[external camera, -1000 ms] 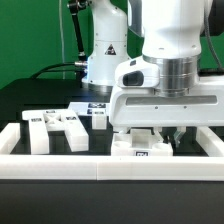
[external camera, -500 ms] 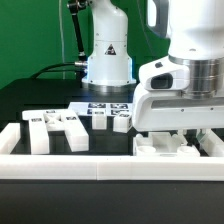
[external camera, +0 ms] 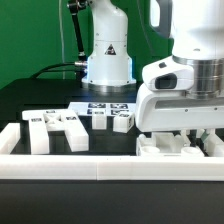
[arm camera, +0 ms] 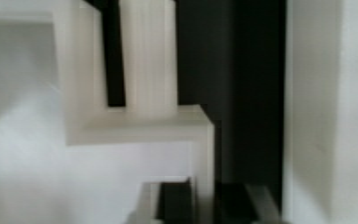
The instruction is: Assemble chair
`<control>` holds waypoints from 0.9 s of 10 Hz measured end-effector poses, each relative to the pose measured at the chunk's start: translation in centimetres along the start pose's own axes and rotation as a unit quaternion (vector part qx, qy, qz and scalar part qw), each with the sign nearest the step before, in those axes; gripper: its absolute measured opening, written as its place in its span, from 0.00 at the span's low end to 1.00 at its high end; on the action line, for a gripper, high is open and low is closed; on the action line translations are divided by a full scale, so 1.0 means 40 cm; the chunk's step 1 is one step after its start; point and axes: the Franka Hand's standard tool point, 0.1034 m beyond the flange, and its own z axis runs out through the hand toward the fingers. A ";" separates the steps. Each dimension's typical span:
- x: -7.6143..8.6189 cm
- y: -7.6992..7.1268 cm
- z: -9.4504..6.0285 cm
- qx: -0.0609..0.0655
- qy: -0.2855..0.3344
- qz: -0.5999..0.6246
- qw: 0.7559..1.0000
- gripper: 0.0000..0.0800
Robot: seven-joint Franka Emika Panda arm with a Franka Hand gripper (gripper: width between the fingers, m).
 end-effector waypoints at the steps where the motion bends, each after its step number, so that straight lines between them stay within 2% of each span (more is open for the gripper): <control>1: 0.001 -0.004 -0.005 0.000 0.001 0.003 1.000 0.27; 2: 0.002 -0.001 -0.016 -0.001 0.003 0.003 1.000 0.44; 3: 0.001 0.006 -0.030 -0.002 0.001 0.005 1.000 0.44; 4: 0.000 0.000 -0.050 -0.002 -0.001 0.003 1.000 0.67; 5: -0.001 0.001 -0.073 -0.002 -0.003 0.004 1.000 0.77; 7: -0.002 0.002 -0.111 -0.002 0.003 0.014 1.000 0.80; 9: -0.055 0.032 -0.134 -0.005 -0.001 0.055 0.998 0.81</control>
Offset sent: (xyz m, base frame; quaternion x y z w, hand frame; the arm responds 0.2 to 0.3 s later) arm -0.0054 0.0031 0.0291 0.0075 -0.0315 0.0073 0.9994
